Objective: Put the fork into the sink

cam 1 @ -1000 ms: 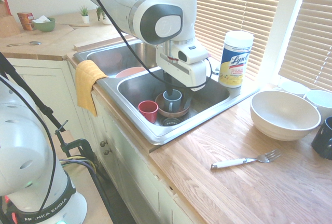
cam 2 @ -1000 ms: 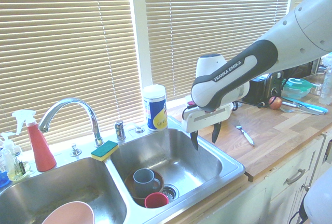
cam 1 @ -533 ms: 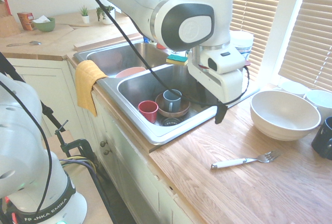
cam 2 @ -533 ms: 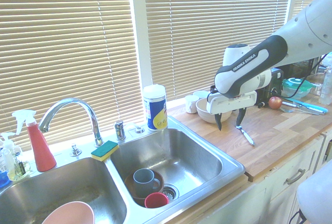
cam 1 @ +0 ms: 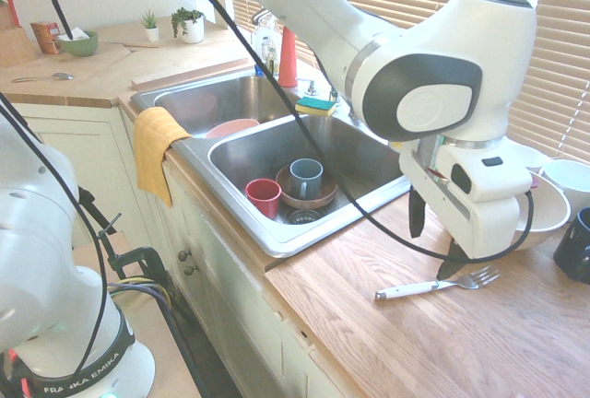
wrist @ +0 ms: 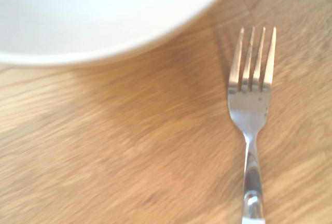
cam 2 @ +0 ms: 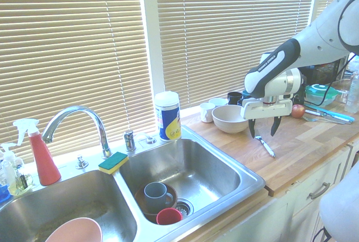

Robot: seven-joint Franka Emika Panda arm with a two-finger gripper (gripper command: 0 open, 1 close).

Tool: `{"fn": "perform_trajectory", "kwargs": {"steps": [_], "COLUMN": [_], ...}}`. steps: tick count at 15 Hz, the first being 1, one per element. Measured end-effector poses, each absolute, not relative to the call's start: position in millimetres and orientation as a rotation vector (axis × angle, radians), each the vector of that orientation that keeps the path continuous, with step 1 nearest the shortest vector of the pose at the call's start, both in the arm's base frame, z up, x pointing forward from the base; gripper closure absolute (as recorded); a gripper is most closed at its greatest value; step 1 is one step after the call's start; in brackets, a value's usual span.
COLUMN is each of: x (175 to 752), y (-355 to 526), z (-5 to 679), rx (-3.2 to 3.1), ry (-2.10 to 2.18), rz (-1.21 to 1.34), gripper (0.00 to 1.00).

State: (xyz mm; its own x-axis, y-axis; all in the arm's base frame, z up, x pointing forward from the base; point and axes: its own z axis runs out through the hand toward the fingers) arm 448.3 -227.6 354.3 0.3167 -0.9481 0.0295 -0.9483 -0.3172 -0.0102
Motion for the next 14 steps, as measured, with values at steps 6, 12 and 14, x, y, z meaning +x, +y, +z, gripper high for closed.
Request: {"fn": "perform_trajectory", "kwargs": {"steps": [6, 12, 14], "x": [450, 447, 447], "y": [-226, -228, -226], "z": [330, 319, 316], "rx": [2.532, 2.535, 2.541], "ry": [-1.818, -1.8, -1.79], "rz": [-0.029, -0.064, -0.07], "gripper": [0.0, 1.0, 1.0]}}
